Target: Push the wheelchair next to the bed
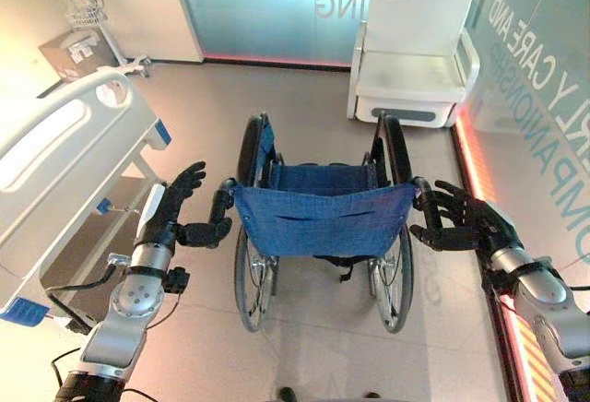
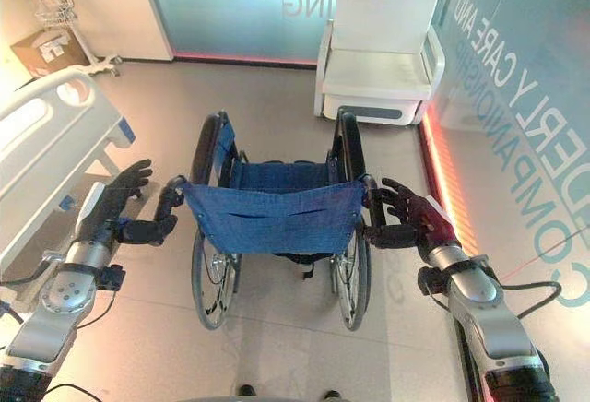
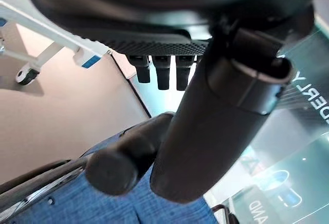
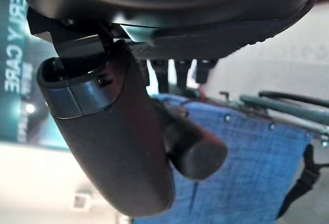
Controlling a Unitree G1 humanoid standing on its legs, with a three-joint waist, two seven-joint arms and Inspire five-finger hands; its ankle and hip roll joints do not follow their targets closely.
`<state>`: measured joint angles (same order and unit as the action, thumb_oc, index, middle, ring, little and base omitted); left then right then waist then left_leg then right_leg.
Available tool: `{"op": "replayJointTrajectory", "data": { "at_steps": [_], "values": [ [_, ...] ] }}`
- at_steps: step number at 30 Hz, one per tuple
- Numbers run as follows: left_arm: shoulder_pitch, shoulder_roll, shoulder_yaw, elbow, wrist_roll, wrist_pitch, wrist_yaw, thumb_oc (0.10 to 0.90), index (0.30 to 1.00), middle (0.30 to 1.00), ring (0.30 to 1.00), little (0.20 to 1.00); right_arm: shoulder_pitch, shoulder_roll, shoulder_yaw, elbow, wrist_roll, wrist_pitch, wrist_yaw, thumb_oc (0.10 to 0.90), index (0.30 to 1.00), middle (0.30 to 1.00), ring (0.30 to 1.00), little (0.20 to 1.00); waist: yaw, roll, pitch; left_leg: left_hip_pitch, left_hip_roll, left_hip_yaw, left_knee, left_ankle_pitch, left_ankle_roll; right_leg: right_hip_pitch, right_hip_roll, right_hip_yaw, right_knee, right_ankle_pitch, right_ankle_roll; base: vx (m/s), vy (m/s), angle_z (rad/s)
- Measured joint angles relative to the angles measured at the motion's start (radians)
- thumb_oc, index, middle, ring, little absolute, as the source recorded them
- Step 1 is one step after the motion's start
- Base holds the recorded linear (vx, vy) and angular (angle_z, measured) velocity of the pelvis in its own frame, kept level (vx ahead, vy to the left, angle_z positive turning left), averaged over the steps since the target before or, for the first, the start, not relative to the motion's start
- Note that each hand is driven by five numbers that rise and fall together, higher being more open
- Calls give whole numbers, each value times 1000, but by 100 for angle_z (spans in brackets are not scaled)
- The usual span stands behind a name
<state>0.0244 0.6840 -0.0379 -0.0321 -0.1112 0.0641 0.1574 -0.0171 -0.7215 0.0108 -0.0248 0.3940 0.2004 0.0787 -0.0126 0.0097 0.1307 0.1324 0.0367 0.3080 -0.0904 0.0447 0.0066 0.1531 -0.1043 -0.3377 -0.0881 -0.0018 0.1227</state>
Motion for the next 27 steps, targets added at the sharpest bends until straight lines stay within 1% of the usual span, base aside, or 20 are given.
{"op": "replayJointTrajectory", "data": {
  "at_steps": [3, 5, 7, 10, 12, 13, 16, 18, 20, 21, 23, 26, 27],
  "values": [
    [-51, 0, -45, 33, -13, 49, 0, 800, 900, 900, 900, 900, -65, -11, 49, 45, -21, 31, 1, 800, 900, 900, 900, 900, 0, -2, 0, 6, -1, 0, 0, 0, 0, 7, -1, 0, 0, 1, 1, 0, 0, 0],
    [-88, 1, -72, 58, -22, 85, 0, 800, 900, 900, 900, 900, -92, -17, 63, 59, -37, 51, 1, 800, 900, 900, 900, 900, 0, -3, 0, 13, -1, -1, 0, 0, 0, 15, -1, 0, 0, 1, 1, 0, 0, 0],
    [-140, 1, -106, 95, -27, 127, -3, 800, 900, 900, 900, 900, -142, -23, 87, 84, -39, 84, 1, 800, 900, 900, 900, 900, -2, -4, 0, 14, 0, 0, 0, 0, 0, 15, 0, 0, 0, 1, 1, -6, -2, -2],
    [-180, 0, -122, 133, -54, 169, -10, 800, 900, 900, 900, 900, -200, -26, 118, 115, -39, 124, 1, 800, 900, 900, 900, 900, -6, -4, 0, 17, 0, 1, 0, 0, 0, 16, 0, 0, 0, 1, 1, -3, -1, -1],
    [-223, 0, -142, 171, -63, 193, -17, 800, 900, 900, 900, 900, -253, -27, 147, 150, -52, 158, 1, 800, 900, 900, 900, 900, -5, -3, -1, 20, 0, 1, 0, 0, 0, 20, 1, 0, 0, 1, 1, 0, 0, 0],
    [-269, 0, -159, 216, -64, 217, -28, 800, 900, 900, 900, 900, -300, -28, 178, 171, -80, 192, 1, 800, 900, 900, 900, 900, -7, -1, -1, 26, 0, 1, 0, 0, 0, 25, 1, 0, 0, 1, 1, 0, 0, 0],
    [-341, 0, -182, 272, -63, 269, -48, 800, 900, 900, 900, 900, -356, -28, 208, 186, -113, 239, 4, 800, 900, 900, 900, 900, -11, 2, -3, 28, 1, 1, 0, 0, 0, 27, 1, 0, 0, 0, 1, 0, 0, 0],
    [-379, 0, -184, 301, -61, 311, -73, 800, 900, 900, 900, 900, -388, -28, 227, 192, -123, 279, 16, 800, 900, 900, 900, 900, -15, 4, -4, 28, 1, 1, 0, 0, 0, 27, 1, 1, 0, 1, 0, 0, 0, 0],
    [-421, 0, -185, 337, -51, 351, -105, 800, 900, 900, 900, 900, -429, -28, 243, 189, -162, 328, 42, 800, 900, 900, 900, 900, -22, 7, -6, 28, 0, 0, 0, 0, 0, 28, 1, 1, 0, 1, 0, 0, 0, 0],
    [-432, 0, -186, 346, -48, 359, -114, 800, 900, 900, 900, 900, -436, -28, 245, 189, -170, 338, 51, 800, 900, 900, 900, 900, -23, 7, -6, 28, 0, 0, 0, 0, 0, 28, 1, 1, 0, 1, 0, 0, 0, 0],
    [-483, 1, -198, 382, -28, 399, -155, 800, 900, 900, 900, 900, -474, -28, 268, 188, -224, 386, 77, 800, 900, 900, 900, 900, -23, 9, -6, 27, -1, -1, 0, 0, 0, 28, 1, 1, 0, 1, 0, 0, 0, 0],
    [-521, 1, -222, 402, -1, 421, -169, 800, 900, 900, 900, 900, -506, -27, 279, 191, -255, 430, 101, 800, 900, 900, 900, 900, -24, 9, -6, 26, -1, -2, 0, 0, 0, 27, 0, 1, 0, 1, 0, 0, 0, 0],
    [-539, 1, -233, 407, 7, 438, -178, 800, 900, 900, 900, 900, -519, -27, 283, 192, -281, 448, 118, 800, 900, 900, 900, 900, -23, 9, -6, 26, -1, -2, 0, 0, 0, 27, 0, 1, 0, 1, 0, 0, 0, 0]
  ]
}}
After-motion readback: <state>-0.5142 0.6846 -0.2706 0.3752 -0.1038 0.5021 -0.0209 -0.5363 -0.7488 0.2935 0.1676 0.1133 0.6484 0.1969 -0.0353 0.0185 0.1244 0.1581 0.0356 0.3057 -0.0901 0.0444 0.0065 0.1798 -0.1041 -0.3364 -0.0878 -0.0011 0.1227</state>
